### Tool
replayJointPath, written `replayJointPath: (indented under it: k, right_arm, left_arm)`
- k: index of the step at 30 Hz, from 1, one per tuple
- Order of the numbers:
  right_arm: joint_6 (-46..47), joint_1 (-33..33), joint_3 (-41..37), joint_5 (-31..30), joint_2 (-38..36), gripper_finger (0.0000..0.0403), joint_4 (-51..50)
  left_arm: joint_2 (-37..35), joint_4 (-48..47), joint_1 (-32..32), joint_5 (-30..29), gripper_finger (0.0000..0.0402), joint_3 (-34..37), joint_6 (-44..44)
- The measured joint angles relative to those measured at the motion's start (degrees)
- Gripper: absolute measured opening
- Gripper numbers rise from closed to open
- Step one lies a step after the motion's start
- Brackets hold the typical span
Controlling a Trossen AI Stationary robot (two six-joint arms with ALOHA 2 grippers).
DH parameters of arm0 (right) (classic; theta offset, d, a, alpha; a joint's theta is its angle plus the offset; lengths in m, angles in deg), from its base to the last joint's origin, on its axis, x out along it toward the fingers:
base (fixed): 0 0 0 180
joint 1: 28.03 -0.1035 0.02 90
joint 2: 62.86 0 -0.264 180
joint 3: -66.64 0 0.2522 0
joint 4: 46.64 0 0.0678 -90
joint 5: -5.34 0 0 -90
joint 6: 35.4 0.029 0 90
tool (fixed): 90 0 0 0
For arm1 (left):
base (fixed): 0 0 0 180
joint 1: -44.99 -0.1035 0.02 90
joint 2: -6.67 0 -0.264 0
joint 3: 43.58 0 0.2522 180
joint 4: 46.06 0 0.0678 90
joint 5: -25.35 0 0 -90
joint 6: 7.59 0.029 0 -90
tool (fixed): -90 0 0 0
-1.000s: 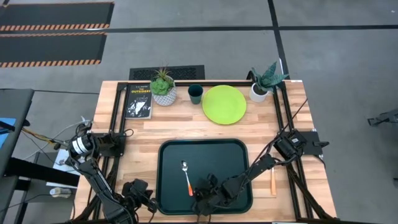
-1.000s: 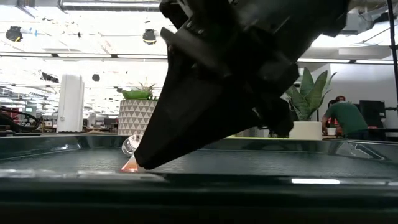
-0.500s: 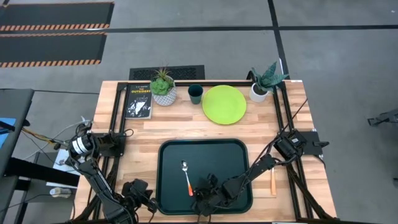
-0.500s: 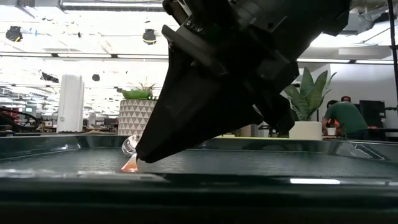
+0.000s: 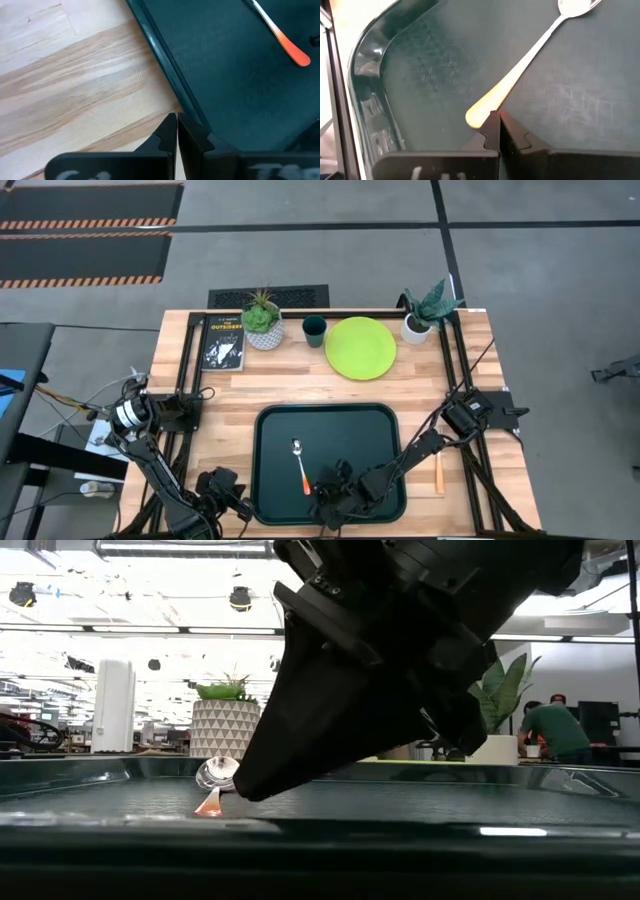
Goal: Pick and place plate/cup/fork/spoon on tray
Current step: Put the orange spoon on the left side of the black serving tray
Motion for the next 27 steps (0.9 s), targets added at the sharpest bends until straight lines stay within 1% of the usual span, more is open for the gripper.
replayJointPath:
  k: [9, 19, 22, 27]
  right_arm:
    - [1.32, -0.28, 0.00, 0.45, 1.70, 0.0015, 1.41]
    - [-0.49, -0.16, 0.03, 1.01, 1.73, 0.0018, 2.25]
    - [-2.40, 0.26, 0.02, 2.30, 1.83, 0.0017, 4.79]
    - [-3.47, 0.96, 0.07, 4.18, 1.84, 0.0018, 5.52]
  left_arm:
    - [-0.02, -0.04, 0.00, -0.24, 0.0000, 0.00, 0.00]
    - [-0.02, -0.10, -0.20, -0.50, 0.0000, 0.00, 0.00]
    - [-0.02, -0.03, -0.23, -0.95, 0.0000, 0.00, 0.00]
    - [-0.02, -0.05, -0.36, -1.18, 0.0000, 0.00, 0.00]
